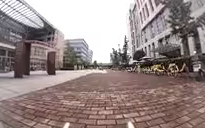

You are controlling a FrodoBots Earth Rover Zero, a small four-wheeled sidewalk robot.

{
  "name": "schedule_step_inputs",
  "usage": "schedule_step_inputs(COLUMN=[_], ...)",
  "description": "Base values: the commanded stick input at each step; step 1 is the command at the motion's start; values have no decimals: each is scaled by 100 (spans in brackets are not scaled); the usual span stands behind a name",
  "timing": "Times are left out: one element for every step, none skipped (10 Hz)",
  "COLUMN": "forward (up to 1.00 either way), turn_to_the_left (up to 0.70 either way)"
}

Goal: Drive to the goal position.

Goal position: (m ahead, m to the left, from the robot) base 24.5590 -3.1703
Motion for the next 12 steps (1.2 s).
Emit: schedule_step_inputs(forward=[45, 45, 45, 45, 45, 45, 45, 45, 45, 45, 45, 45], turn_to_the_left=[0, 0, 0, 0, 0, 0, 0, 0, 0, 0, 0, 0])
